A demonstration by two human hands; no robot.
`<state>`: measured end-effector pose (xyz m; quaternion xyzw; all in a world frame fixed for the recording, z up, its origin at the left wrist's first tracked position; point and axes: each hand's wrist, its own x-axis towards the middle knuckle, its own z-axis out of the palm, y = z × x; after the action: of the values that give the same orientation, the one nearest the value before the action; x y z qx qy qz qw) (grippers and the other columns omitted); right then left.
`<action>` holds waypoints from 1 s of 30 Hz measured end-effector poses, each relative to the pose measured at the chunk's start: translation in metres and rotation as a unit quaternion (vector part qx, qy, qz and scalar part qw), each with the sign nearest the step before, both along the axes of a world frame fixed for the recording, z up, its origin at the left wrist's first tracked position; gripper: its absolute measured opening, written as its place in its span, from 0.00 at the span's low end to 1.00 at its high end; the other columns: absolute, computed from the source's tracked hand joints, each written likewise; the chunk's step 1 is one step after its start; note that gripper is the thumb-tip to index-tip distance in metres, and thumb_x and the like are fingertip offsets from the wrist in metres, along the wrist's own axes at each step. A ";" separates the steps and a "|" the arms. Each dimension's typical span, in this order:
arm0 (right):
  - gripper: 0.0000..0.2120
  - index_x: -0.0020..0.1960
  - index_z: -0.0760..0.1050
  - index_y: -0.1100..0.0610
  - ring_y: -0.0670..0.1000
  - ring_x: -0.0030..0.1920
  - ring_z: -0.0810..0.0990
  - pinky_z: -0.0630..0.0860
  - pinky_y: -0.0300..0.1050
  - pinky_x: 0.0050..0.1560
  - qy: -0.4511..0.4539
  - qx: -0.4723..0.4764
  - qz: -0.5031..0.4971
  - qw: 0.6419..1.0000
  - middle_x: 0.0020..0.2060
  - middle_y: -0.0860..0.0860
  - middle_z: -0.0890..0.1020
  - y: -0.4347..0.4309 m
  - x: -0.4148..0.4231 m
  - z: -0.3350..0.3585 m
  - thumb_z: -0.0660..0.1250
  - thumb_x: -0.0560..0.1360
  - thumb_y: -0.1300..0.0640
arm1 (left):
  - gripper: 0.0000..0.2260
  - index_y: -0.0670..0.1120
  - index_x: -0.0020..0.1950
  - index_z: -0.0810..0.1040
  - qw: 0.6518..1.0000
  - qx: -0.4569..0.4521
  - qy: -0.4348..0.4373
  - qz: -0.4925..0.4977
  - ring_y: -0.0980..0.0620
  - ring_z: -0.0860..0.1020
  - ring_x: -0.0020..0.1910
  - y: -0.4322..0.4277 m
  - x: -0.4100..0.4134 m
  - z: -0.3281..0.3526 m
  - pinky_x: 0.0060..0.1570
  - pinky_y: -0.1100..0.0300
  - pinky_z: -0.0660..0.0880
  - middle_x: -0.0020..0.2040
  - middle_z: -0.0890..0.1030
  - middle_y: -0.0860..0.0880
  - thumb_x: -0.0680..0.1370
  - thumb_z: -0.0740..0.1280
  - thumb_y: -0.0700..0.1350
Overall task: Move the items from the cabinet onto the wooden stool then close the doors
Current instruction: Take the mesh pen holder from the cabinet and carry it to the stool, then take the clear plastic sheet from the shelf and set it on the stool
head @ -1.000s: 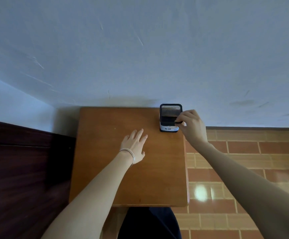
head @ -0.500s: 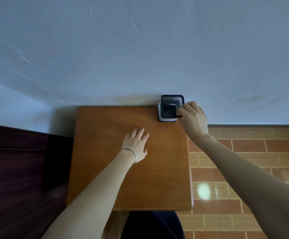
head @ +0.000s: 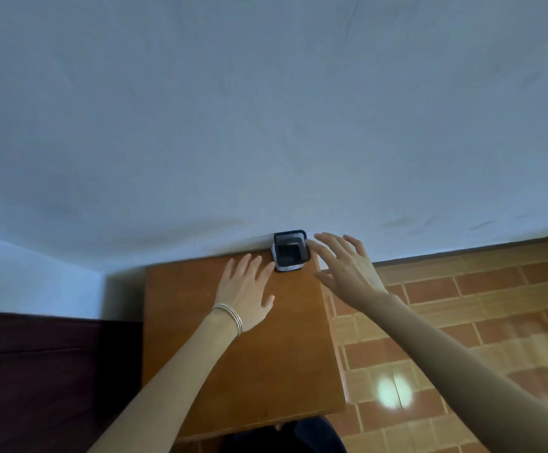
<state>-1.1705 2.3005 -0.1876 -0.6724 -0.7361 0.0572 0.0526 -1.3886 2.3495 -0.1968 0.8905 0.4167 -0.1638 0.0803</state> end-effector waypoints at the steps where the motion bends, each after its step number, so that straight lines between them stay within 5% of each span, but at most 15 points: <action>1: 0.27 0.67 0.67 0.54 0.54 0.65 0.71 0.64 0.56 0.66 -0.004 0.001 -0.005 1.000 0.64 0.53 0.74 -0.008 0.004 0.018 0.71 0.71 0.53 | 0.29 0.51 0.77 0.49 1.000 0.011 -0.008 -0.016 0.46 0.49 0.75 0.002 0.004 0.018 0.73 0.46 0.47 0.77 0.53 0.47 0.80 0.52 0.59; 6: 0.30 0.68 0.66 0.53 0.54 0.66 0.70 0.64 0.56 0.66 -0.060 0.015 -0.059 0.996 0.66 0.53 0.73 -0.060 0.023 0.121 0.70 0.71 0.46 | 0.28 0.50 0.77 0.52 0.992 0.047 -0.065 -0.094 0.45 0.52 0.75 -0.002 0.029 0.117 0.72 0.43 0.46 0.77 0.55 0.46 0.79 0.54 0.58; 9: 0.26 0.68 0.66 0.52 0.54 0.66 0.71 0.65 0.59 0.66 -0.074 0.044 -0.115 0.990 0.65 0.53 0.73 -0.105 0.031 0.179 0.64 0.74 0.43 | 0.26 0.49 0.71 0.69 0.972 0.089 -0.136 -0.172 0.42 0.69 0.67 -0.009 0.048 0.171 0.66 0.40 0.62 0.68 0.71 0.43 0.74 0.61 0.57; 12: 0.26 0.69 0.65 0.51 0.52 0.68 0.69 0.66 0.58 0.66 -0.087 0.064 -0.175 0.979 0.66 0.51 0.72 -0.158 0.036 0.228 0.54 0.75 0.41 | 0.25 0.47 0.64 0.76 0.939 0.112 -0.207 -0.250 0.42 0.76 0.58 -0.026 0.077 0.222 0.59 0.41 0.70 0.61 0.78 0.44 0.72 0.56 0.58; 18: 0.25 0.70 0.63 0.50 0.51 0.68 0.68 0.66 0.55 0.67 -0.116 0.109 -0.316 0.935 0.67 0.51 0.71 -0.299 0.030 0.295 0.58 0.75 0.44 | 0.25 0.46 0.64 0.76 0.842 0.110 -0.285 -0.445 0.43 0.77 0.57 -0.110 0.156 0.292 0.58 0.43 0.72 0.60 0.78 0.44 0.72 0.56 0.58; 22: 0.28 0.70 0.63 0.49 0.51 0.68 0.68 0.67 0.54 0.66 -0.137 0.078 -0.462 0.872 0.67 0.51 0.71 -0.422 0.008 0.314 0.65 0.73 0.44 | 0.26 0.48 0.65 0.74 0.758 0.080 -0.302 -0.572 0.44 0.76 0.58 -0.215 0.208 0.313 0.58 0.44 0.72 0.61 0.78 0.45 0.70 0.62 0.58; 30: 0.25 0.68 0.65 0.48 0.50 0.64 0.72 0.69 0.52 0.63 -0.153 -0.018 -0.715 0.682 0.63 0.47 0.75 -0.665 -0.115 0.326 0.52 0.75 0.39 | 0.26 0.50 0.64 0.76 0.559 -0.003 -0.301 -0.773 0.49 0.79 0.55 -0.492 0.222 0.337 0.55 0.50 0.76 0.58 0.80 0.48 0.72 0.56 0.60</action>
<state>-1.2860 1.6357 0.1380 -0.9945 -0.0281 -0.0883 -0.0481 -1.1663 1.8580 0.1399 0.8687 -0.4801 0.1133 0.0460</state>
